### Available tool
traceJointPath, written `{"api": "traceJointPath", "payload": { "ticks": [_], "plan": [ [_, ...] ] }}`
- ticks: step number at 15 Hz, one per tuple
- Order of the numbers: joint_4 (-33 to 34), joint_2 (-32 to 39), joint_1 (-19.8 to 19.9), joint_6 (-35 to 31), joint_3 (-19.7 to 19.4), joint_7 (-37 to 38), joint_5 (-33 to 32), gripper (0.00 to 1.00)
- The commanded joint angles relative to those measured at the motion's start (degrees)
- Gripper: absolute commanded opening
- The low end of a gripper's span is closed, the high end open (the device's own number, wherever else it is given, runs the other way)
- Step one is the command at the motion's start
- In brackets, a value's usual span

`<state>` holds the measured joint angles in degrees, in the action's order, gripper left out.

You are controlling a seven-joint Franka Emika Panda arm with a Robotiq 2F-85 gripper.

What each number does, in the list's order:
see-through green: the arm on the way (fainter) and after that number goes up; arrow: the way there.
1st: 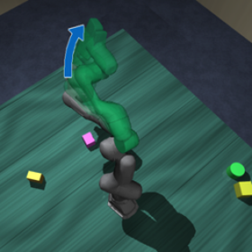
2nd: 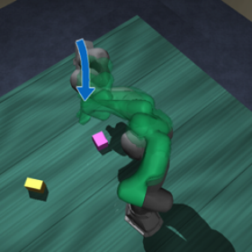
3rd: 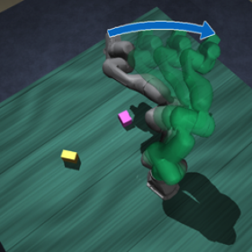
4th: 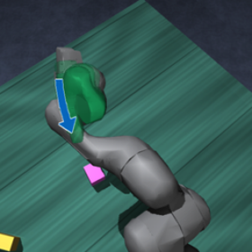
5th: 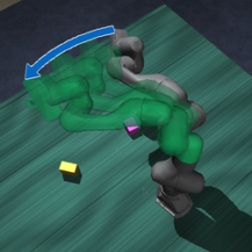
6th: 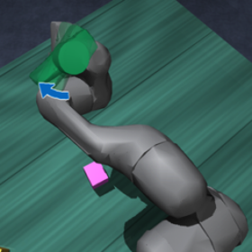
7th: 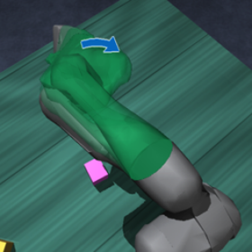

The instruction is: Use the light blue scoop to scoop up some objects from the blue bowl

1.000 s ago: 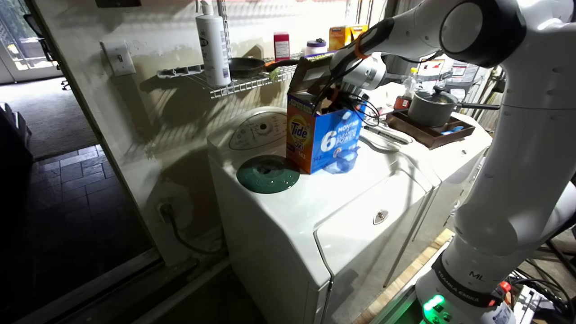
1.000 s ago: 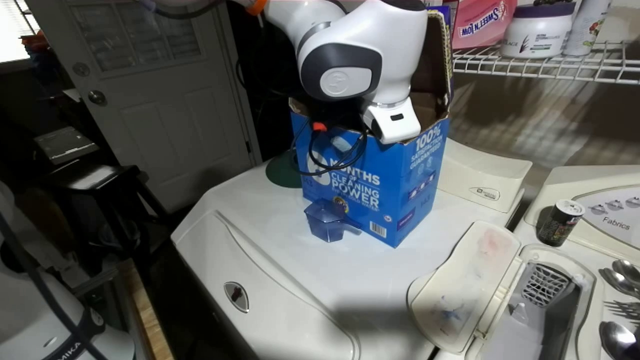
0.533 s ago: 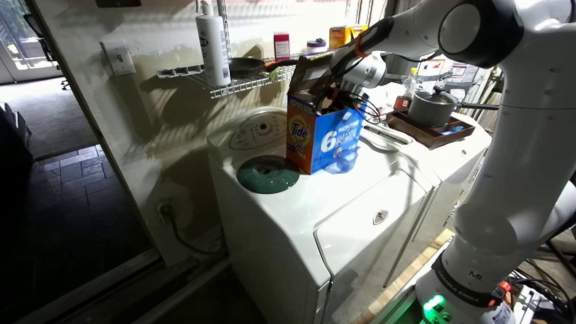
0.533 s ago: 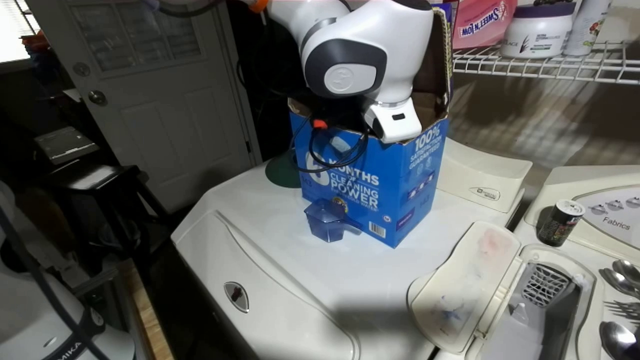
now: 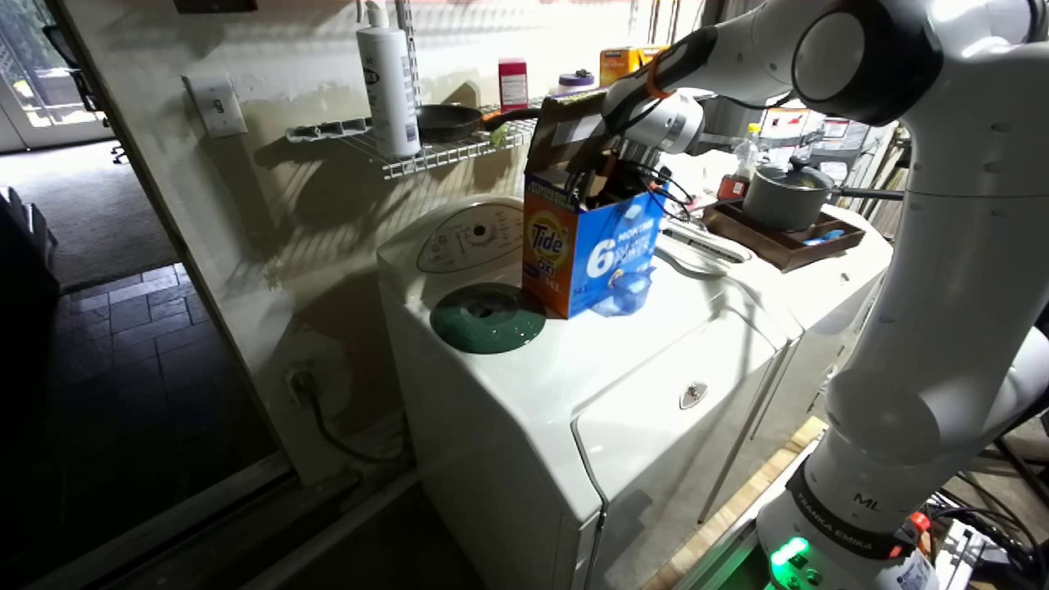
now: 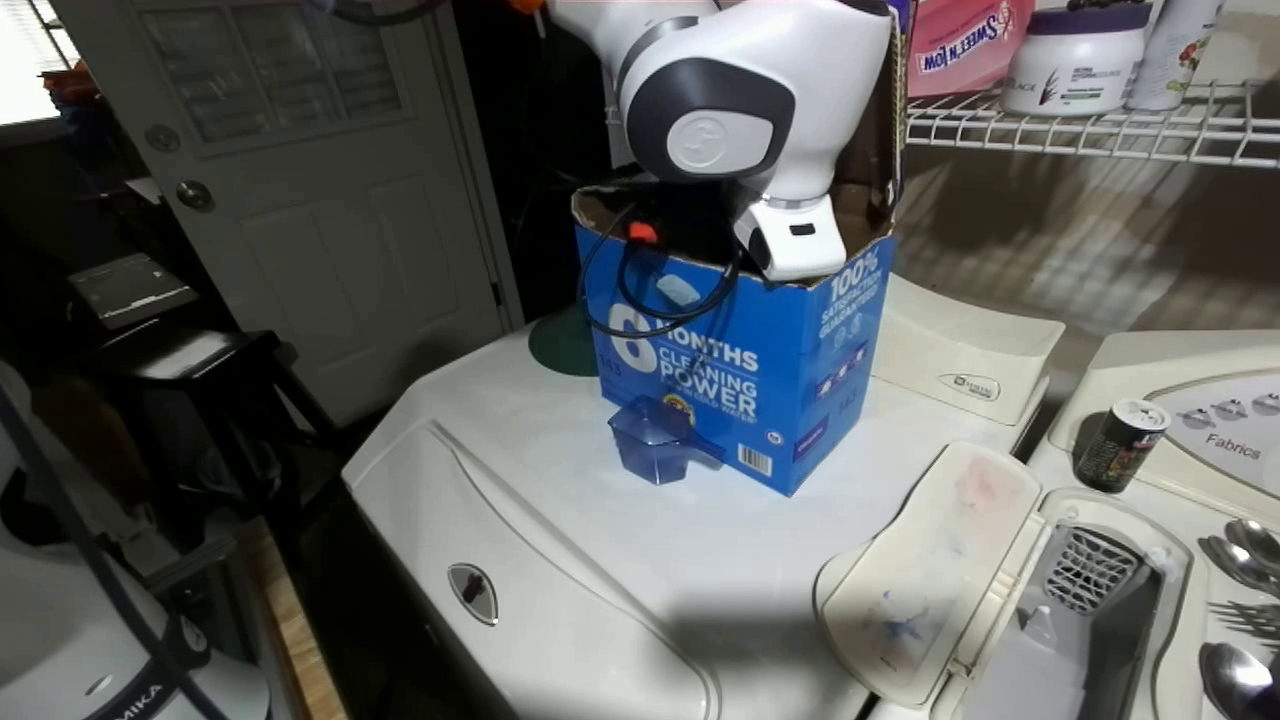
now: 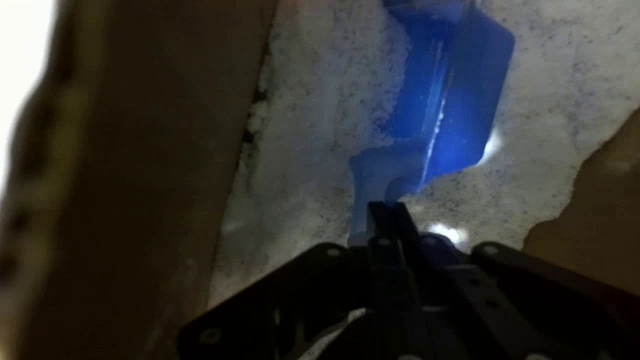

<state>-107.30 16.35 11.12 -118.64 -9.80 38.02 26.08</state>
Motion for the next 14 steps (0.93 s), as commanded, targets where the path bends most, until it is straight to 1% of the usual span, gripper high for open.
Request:
{"api": "traceJointPath", "payload": {
  "ticks": [1, 10, 14],
  "plan": [
    [1.50, 2.81, 0.41, 6.17, -0.24, 1.38, 0.31, 0.01],
    [6.40, 3.95, 1.64, 15.18, -1.23, 3.80, 0.17, 0.01],
    [7.74, 3.99, 1.71, 17.44, -1.84, 6.26, -0.26, 0.01]
  ]
}}
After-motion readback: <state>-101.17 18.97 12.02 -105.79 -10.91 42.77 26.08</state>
